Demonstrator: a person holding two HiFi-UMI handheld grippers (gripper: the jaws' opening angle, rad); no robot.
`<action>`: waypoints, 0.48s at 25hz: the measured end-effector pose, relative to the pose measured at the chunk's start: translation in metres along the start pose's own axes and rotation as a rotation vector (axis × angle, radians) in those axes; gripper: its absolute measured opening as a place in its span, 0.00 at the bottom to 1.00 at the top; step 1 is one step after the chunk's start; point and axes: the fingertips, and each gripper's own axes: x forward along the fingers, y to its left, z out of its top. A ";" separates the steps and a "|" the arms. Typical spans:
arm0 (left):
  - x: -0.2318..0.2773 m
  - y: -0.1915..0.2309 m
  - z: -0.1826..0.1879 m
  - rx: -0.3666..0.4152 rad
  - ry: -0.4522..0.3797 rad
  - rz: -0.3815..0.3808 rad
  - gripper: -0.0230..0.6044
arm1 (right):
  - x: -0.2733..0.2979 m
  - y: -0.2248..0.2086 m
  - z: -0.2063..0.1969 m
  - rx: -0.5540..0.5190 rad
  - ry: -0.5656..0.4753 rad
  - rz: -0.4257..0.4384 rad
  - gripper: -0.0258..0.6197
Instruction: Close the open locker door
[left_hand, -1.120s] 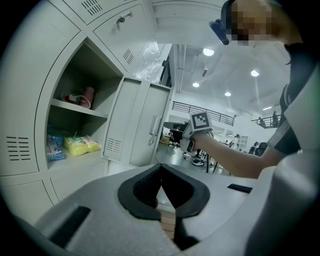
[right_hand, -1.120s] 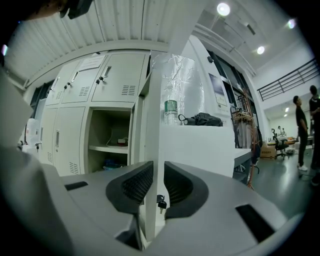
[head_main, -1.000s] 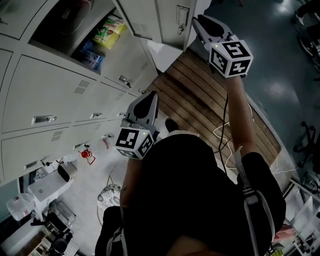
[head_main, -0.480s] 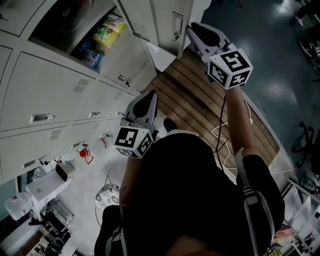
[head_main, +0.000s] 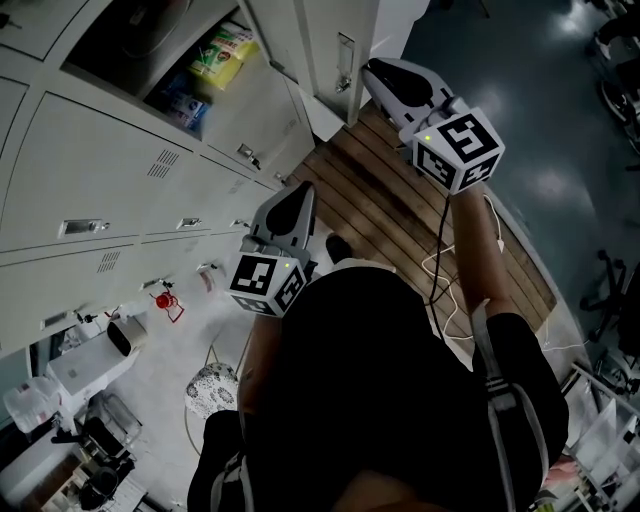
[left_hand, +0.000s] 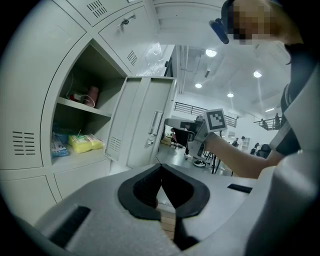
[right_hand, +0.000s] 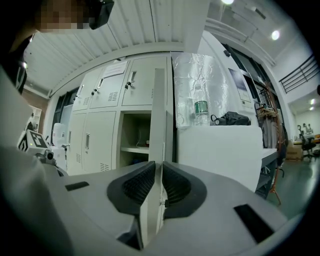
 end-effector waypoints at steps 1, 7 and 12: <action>-0.001 0.000 0.000 0.000 -0.001 0.003 0.06 | 0.000 0.003 0.000 0.006 -0.004 0.013 0.09; -0.009 0.001 -0.002 -0.002 -0.006 0.022 0.06 | 0.004 0.023 0.001 0.023 -0.024 0.100 0.09; -0.018 0.009 -0.003 -0.013 -0.014 0.050 0.06 | 0.011 0.046 0.002 0.020 -0.022 0.183 0.10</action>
